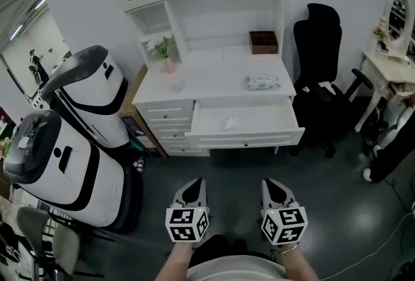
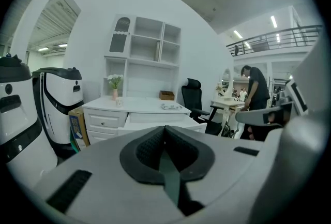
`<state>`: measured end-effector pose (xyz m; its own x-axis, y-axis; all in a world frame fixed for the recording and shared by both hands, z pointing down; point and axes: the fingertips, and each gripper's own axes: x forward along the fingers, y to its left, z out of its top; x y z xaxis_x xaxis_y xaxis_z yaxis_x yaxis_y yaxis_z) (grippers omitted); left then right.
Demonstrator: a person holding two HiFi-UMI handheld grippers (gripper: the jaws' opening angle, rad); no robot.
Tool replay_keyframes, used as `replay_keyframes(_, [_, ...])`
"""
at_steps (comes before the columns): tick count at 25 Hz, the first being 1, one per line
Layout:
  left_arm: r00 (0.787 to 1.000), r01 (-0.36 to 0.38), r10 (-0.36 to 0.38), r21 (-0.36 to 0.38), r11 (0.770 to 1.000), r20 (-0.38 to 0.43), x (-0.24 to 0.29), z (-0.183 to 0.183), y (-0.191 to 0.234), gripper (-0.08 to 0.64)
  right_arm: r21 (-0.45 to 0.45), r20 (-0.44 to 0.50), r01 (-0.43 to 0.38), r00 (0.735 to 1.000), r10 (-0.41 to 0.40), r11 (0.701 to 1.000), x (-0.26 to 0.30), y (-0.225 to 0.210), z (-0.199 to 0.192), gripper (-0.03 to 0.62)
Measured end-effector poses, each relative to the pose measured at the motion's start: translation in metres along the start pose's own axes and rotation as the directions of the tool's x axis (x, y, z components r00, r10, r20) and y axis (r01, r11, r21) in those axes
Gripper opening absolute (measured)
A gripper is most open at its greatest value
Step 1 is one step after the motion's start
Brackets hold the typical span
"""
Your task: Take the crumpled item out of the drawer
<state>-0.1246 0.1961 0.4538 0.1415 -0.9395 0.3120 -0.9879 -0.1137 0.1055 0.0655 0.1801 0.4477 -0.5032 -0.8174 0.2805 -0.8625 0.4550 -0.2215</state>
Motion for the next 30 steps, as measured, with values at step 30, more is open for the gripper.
replay_keyframes(30, [1.000, -0.019, 0.019, -0.026, 0.999, 0.000, 0.081, 0.025, 0.031, 0.178, 0.051, -0.002, 0.041, 0.999, -0.041, 0.998, 0.059, -0.046, 0.021, 0.002])
